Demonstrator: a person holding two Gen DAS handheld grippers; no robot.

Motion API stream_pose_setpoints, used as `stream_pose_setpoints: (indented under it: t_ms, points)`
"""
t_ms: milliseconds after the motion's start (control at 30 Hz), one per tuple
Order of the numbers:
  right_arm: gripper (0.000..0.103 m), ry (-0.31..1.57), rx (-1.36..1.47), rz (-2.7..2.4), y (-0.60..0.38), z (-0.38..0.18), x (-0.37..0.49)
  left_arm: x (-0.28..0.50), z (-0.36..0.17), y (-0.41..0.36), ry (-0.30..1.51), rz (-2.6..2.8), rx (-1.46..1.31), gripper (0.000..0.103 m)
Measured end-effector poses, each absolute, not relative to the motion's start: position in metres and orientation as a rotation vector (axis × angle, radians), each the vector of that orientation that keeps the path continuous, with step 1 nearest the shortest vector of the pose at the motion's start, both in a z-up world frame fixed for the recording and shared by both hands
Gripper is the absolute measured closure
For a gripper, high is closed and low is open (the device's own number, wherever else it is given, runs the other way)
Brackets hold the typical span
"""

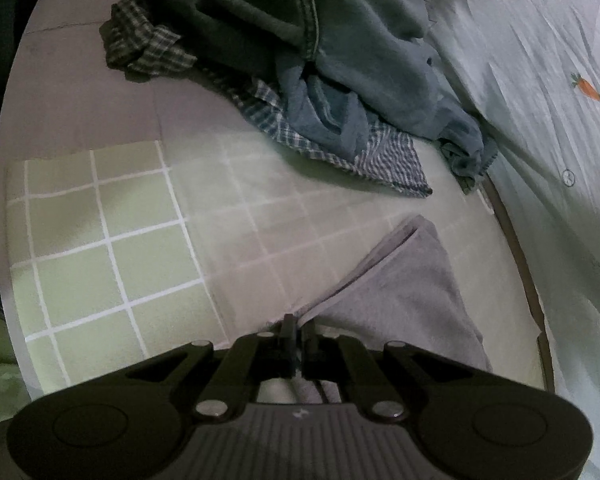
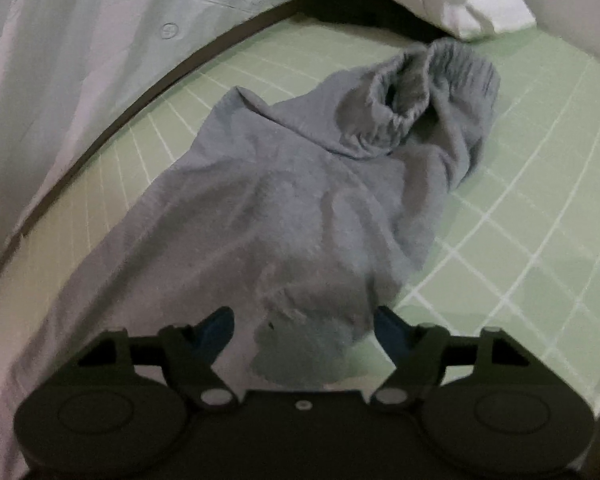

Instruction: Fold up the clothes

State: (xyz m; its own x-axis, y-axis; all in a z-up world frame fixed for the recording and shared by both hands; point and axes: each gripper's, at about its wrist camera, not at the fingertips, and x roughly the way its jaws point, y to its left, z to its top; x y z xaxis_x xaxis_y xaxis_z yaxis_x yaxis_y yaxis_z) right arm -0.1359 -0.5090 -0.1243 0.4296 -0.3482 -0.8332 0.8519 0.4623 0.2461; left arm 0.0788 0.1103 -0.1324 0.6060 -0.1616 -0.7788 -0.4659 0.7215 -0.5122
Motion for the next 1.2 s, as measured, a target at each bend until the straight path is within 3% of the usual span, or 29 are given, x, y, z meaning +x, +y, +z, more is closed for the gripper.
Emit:
stream_pose_setpoints:
  t_ms: [233,600,1000,1200]
  points:
    - [0.021,0.912,0.460,-0.785,-0.473,-0.122,-0.131,0.075,-0.134,0.107,0.936,0.191,-0.753,0.101]
    - [0.020,0.990,0.311,-0.752,-0.457,-0.132,-0.129,0.073,-0.134,0.108,0.942,0.187,-0.751,0.101]
    - [0.018,0.938,0.186,-0.915,-0.496,-0.131,-0.129,0.078,-0.127,0.101,0.929,0.203,-0.667,0.101]
    - [0.016,0.793,0.123,-1.000,-0.495,-0.098,-0.159,0.079,-0.108,0.099,0.870,0.205,-0.620,0.102]
